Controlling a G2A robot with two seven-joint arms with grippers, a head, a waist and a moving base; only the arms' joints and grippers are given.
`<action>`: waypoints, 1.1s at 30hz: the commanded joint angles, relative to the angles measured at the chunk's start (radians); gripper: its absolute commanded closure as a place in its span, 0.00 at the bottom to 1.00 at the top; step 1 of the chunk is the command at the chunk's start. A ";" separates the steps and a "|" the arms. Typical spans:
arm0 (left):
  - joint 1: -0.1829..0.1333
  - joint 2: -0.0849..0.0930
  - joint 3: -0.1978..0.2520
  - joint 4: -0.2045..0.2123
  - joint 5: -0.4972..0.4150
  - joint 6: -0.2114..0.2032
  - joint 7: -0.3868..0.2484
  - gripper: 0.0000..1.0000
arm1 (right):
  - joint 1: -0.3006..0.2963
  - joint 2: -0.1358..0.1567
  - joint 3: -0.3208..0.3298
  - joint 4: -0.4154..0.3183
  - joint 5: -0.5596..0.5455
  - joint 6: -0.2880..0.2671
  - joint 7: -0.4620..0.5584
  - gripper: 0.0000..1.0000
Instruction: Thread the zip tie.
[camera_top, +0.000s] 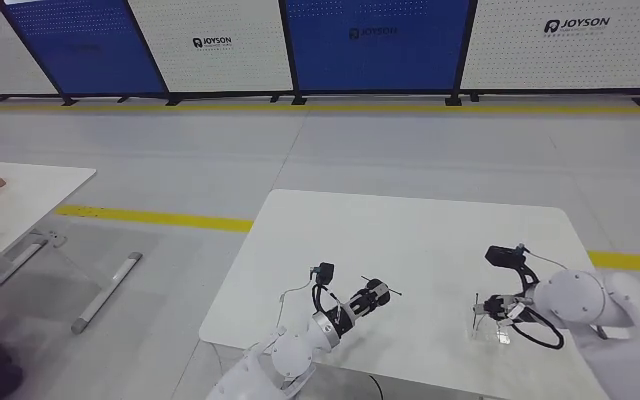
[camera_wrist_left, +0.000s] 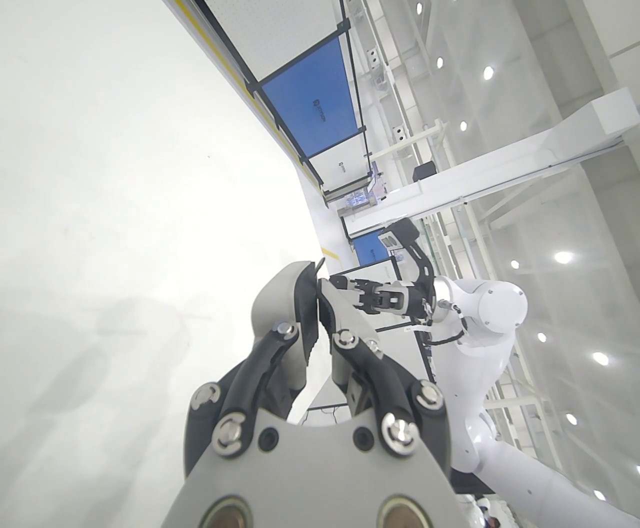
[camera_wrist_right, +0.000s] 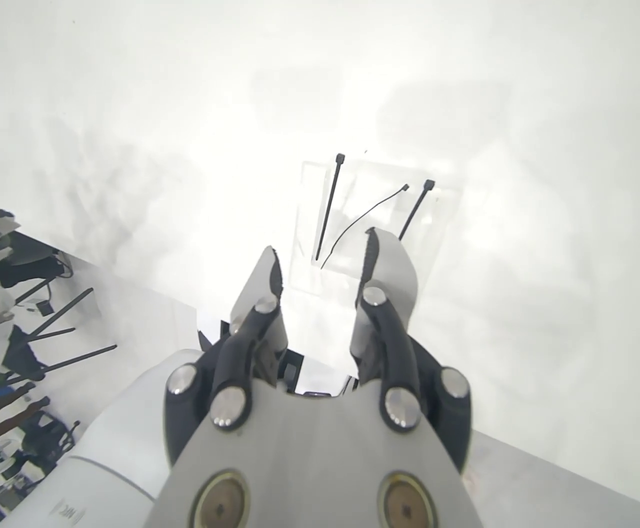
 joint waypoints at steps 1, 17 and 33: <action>0.000 0.000 0.000 0.000 0.000 0.000 0.000 1.00 | 0.005 -0.003 -0.008 0.011 -0.005 0.000 0.000 0.71; 0.000 0.000 0.000 0.000 0.000 0.000 0.000 1.00 | 0.083 -0.043 -0.106 0.122 -0.013 0.000 0.000 0.73; 0.000 0.000 0.000 0.000 0.000 0.000 0.000 1.00 | 0.129 -0.078 -0.160 0.202 -0.034 0.000 0.000 0.79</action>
